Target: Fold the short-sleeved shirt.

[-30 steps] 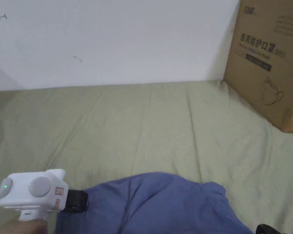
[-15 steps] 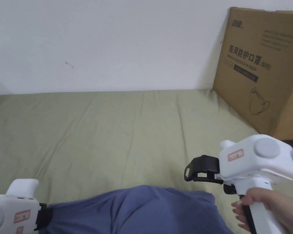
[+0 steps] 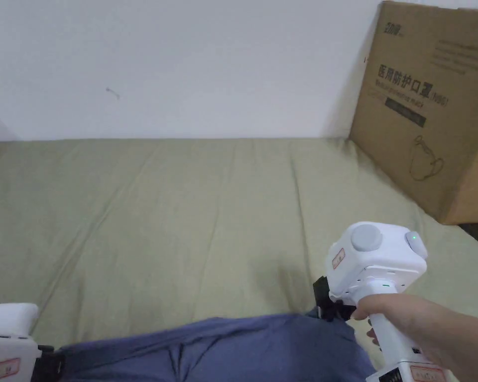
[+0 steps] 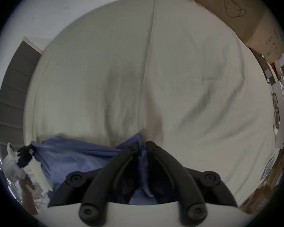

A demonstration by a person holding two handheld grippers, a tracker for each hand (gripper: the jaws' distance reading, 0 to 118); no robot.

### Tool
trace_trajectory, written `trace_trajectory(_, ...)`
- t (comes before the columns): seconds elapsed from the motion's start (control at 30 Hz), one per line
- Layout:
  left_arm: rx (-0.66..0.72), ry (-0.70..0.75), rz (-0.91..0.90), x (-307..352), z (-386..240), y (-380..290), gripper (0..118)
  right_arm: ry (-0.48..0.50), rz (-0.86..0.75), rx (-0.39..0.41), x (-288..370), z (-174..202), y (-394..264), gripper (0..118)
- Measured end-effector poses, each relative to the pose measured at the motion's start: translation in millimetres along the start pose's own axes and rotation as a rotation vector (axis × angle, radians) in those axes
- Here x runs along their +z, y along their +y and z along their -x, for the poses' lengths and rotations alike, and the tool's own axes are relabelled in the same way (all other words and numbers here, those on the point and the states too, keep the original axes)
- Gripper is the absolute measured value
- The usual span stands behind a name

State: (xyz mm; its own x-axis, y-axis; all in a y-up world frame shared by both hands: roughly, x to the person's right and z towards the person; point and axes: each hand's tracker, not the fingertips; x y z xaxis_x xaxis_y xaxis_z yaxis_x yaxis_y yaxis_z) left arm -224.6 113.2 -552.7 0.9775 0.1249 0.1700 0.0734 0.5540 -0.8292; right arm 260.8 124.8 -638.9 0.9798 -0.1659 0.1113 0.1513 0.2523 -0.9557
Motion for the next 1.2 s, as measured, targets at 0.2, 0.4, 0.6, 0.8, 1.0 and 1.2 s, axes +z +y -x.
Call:
trace_trajectory(0.2, 0.011, -0.019, -0.101, 55.6, -4.4, 22.7, 3, 0.044, -0.179, 0.046, 93.6, 3.0, -8.4, 8)
trace_trajectory(0.4, -0.062, 0.001, -0.266, 141.8, -24.7, 88.9, 3, 0.037, -0.377, 0.074, 210.8, 19.8, 6.8, 8)
trace_trajectory(0.6, -0.107, 0.066, -0.421, 213.6, -47.7, 163.3, 3, 0.002, -0.581, 0.09, 307.2, 49.4, 35.3, 8)
trace_trajectory(0.8, -0.077, 0.126, -0.585, 264.3, -56.5, 230.4, 3, -0.047, -0.754, 0.13, 380.0, 81.8, 80.1, 8)
trace_trajectory(1.0, -0.065, 0.205, -0.697, 293.5, -63.9, 288.1, 3, -0.115, -0.913, 0.183, 423.5, 114.4, 119.8, 8)
trace_trajectory(1.2, -0.044, 0.254, -0.775, 285.7, -69.1, 310.1, 3, -0.205, -0.981, 0.226, 429.9, 134.4, 133.9, 8)
